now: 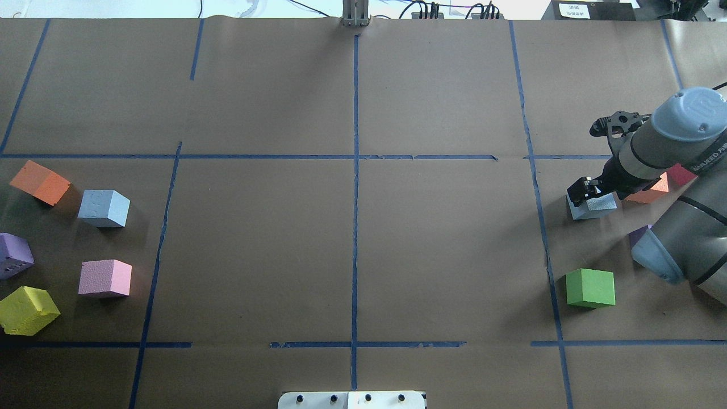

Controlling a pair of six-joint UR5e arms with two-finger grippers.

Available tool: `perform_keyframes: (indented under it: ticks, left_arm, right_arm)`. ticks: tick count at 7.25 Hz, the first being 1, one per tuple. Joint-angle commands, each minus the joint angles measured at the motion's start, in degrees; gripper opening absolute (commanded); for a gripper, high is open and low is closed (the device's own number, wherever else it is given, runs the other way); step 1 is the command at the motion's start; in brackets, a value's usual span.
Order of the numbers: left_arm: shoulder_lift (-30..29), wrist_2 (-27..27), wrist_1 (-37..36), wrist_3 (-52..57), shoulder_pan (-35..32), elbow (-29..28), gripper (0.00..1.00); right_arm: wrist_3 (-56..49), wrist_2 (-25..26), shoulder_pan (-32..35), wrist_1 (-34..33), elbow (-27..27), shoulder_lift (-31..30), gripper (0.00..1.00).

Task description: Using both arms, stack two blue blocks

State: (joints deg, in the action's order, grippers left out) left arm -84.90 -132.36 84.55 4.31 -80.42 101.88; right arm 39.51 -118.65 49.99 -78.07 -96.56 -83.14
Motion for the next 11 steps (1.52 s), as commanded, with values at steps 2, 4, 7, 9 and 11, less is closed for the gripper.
perform_keyframes:
  ticks: [2,4,7,9,11]
  left_arm:
    - [0.00,0.00,-0.09,0.00,0.00,-0.01,1.00]
    - [0.00,0.00,-0.09,0.00,0.00,-0.01,1.00]
    - [0.00,0.09,-0.09,0.00,0.00,0.60,1.00]
    - [0.00,0.00,-0.09,0.00,-0.09,0.78,1.00]
    - [0.00,0.00,-0.09,0.00,0.00,0.78,1.00]
  right_arm:
    - [-0.21,-0.61,-0.94,5.29,3.39,0.52,0.29]
    - [0.48,-0.79,-0.94,4.77,-0.27,0.96,0.00]
    - [10.37,-1.50,-3.47,-10.16,0.05,19.84,0.00]
    - [21.07,1.12,-8.82,-15.54,7.47,36.22,0.00]
    - [29.19,7.01,-14.80,-15.36,15.32,44.88,0.00]
